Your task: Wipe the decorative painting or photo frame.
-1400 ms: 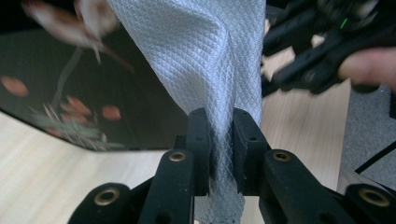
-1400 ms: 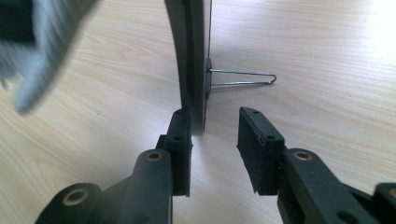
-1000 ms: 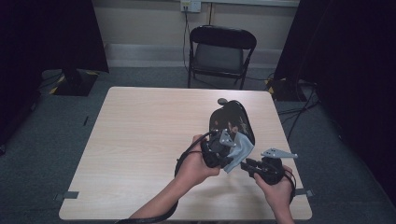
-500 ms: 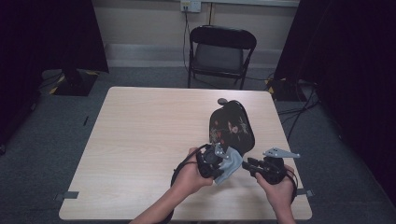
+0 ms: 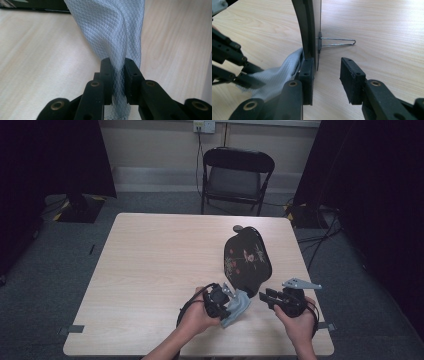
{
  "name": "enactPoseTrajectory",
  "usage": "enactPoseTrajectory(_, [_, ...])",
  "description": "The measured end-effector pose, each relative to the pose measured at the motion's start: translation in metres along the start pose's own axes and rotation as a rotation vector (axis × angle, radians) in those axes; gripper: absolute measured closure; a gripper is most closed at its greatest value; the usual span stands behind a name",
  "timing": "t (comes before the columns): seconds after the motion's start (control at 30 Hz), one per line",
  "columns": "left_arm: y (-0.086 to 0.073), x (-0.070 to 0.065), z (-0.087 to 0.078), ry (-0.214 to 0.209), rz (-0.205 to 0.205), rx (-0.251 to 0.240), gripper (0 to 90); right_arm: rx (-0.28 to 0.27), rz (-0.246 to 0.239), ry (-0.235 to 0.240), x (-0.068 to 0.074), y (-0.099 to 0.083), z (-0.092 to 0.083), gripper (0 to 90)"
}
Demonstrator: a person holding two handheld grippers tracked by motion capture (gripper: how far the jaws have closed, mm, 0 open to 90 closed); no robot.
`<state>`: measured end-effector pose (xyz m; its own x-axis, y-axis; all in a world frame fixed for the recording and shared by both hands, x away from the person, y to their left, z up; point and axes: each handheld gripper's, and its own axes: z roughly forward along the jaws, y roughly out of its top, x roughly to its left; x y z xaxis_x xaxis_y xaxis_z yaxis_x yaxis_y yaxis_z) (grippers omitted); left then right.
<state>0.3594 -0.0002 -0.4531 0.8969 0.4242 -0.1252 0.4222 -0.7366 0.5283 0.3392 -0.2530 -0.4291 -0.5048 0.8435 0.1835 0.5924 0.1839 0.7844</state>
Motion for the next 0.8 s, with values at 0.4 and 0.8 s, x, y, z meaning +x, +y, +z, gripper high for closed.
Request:
enactPoseTrajectory(0.4, [0.011, -0.018, 0.003, -0.06, 0.056, 0.002, 79.0, -0.003, -0.001, -0.002, -0.001, 0.001, -0.001, 63.2])
enactPoseTrajectory(0.8, [0.027, -0.008, 0.02, -0.055, 0.046, 0.029, 78.9, -0.015, 0.002, -0.018, -0.004, 0.001, -0.005, 61.8])
